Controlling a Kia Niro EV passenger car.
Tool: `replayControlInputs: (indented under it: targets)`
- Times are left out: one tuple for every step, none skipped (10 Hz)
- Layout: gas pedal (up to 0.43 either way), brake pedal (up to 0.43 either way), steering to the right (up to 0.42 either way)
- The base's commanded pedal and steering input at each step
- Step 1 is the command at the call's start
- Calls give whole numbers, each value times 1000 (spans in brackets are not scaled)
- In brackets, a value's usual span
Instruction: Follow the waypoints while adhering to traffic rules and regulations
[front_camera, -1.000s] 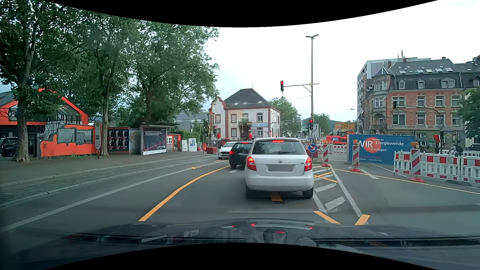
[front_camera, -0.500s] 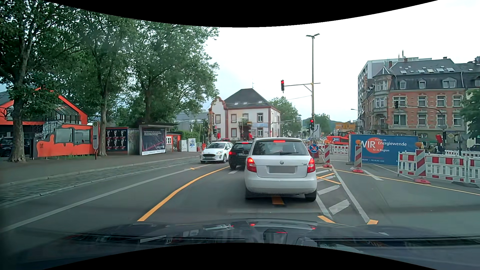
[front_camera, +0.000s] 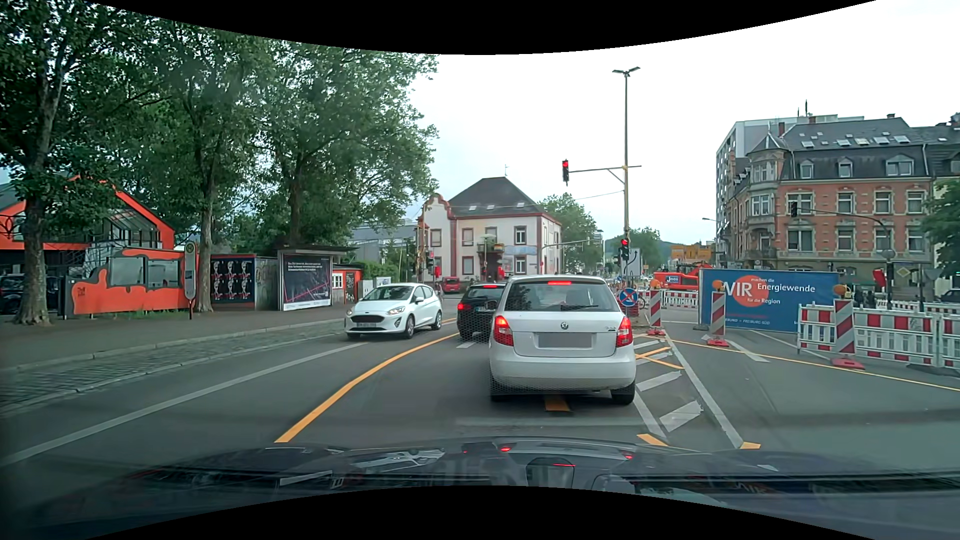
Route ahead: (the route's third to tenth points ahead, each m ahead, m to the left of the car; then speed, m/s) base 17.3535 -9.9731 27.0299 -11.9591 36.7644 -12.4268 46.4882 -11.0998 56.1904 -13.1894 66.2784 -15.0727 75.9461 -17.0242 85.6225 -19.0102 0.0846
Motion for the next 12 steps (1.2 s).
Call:
replayControlInputs:
  targets:
    - [0, 220, -10]
    - [0, 213, -10]
    - [0, 220, -10]
    - [0, 226, -10]
    - [0, 232, -10]
    - [0, 232, -10]
    - [0, 238, -10]
    - [0, 238, -10]
    - [0, 238, -10]
    - [0, 238, -10]
    - [0, 244, -10]
    - [0, 244, -10]
